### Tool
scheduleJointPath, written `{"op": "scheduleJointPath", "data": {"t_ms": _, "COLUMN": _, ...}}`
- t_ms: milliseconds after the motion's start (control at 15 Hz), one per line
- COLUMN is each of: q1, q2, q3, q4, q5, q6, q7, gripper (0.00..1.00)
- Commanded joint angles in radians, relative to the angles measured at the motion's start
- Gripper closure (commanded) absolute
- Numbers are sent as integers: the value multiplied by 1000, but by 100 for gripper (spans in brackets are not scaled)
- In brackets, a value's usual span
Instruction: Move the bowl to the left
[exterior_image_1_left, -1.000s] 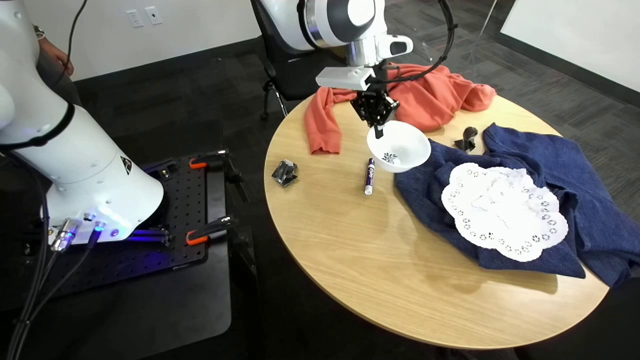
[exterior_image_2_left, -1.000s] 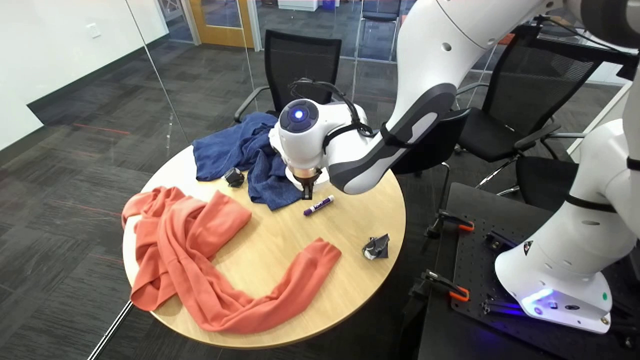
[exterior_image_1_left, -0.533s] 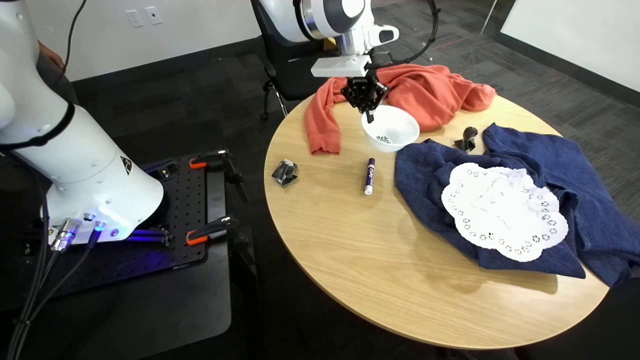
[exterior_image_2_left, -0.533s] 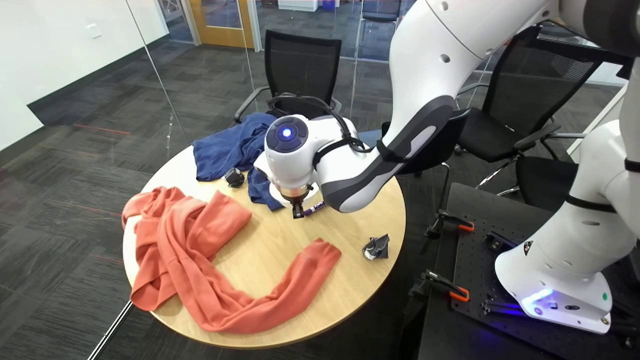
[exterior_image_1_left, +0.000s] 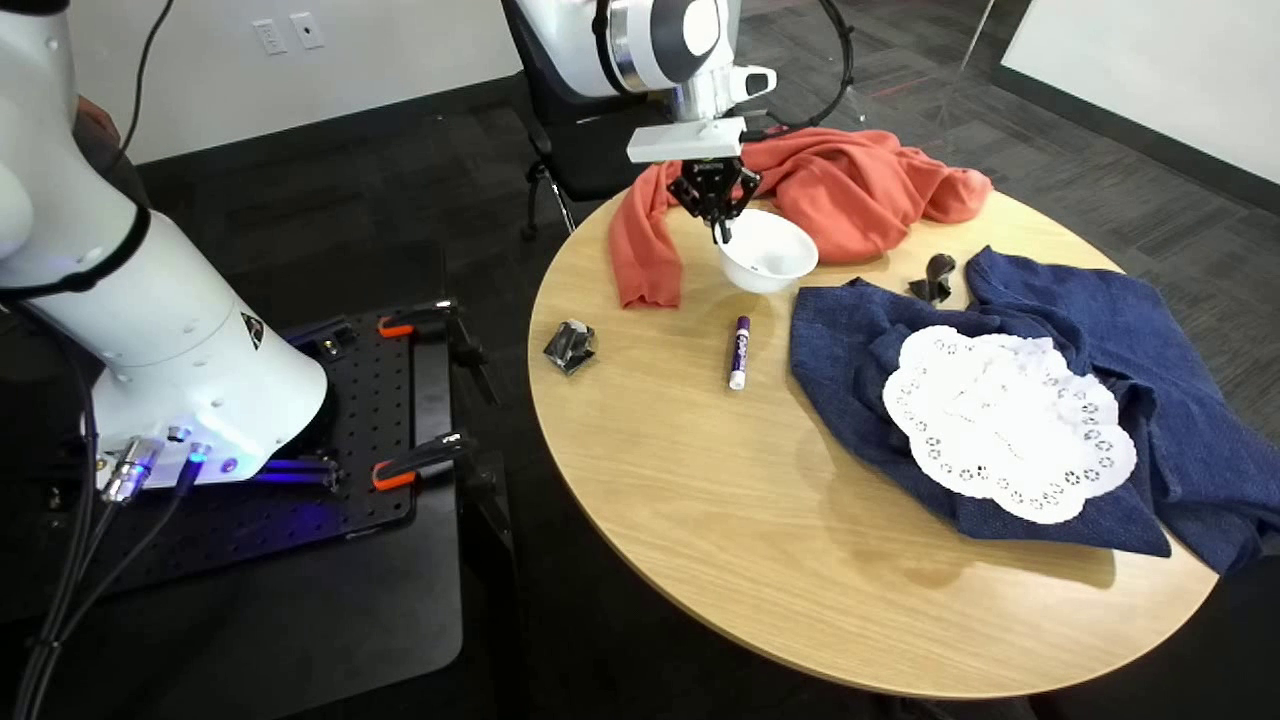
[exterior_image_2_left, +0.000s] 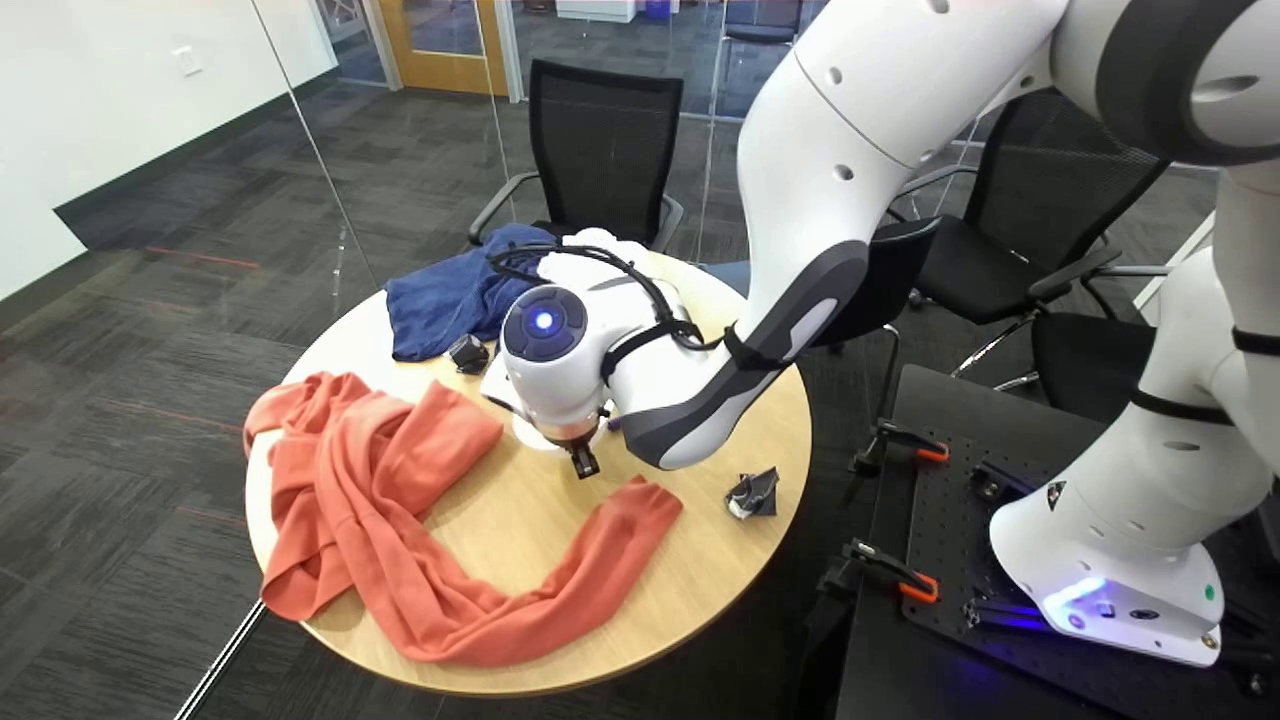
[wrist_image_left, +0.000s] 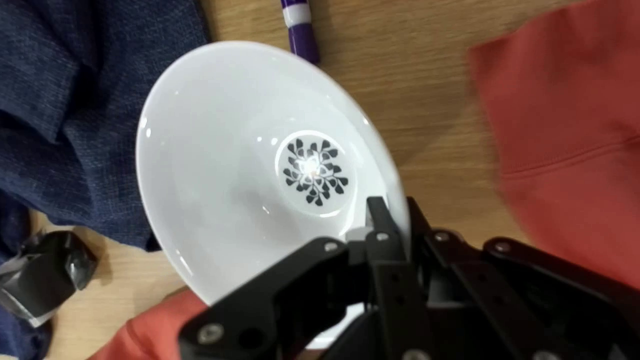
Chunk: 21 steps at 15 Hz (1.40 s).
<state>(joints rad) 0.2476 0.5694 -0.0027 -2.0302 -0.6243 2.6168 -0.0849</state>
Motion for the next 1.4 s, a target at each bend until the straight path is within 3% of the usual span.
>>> {"op": "scheduleJointPath", "data": {"t_ms": 0, "q1": 5, "q2": 35, "q3": 13, "q4": 55, "q5": -19, "q6": -27, "q7": -64, "gripper": 98}}
{"op": "scheduleJointPath", "data": {"t_ms": 867, "q1": 8, "q2": 80, "q3": 19, "q4": 80, "q5": -45, "q6": -19, "q7": -128, "gripper": 98}}
{"op": "scheduleJointPath", "data": {"t_ms": 933, "q1": 9, "q2": 77, "q3": 18, "q4": 77, "q5": -47, "q6": -20, "q7": -126, "gripper": 66}}
{"op": "scheduleJointPath", "data": {"t_ms": 1000, "q1": 10, "q2": 70, "q3": 16, "q4": 71, "q5": -49, "q6": -17, "q7": -123, "gripper": 64}}
{"op": "scheduleJointPath", "data": {"t_ms": 1333, "q1": 11, "q2": 14, "q3": 20, "q4": 27, "q5": -49, "q6": -2, "q7": -106, "gripper": 28}}
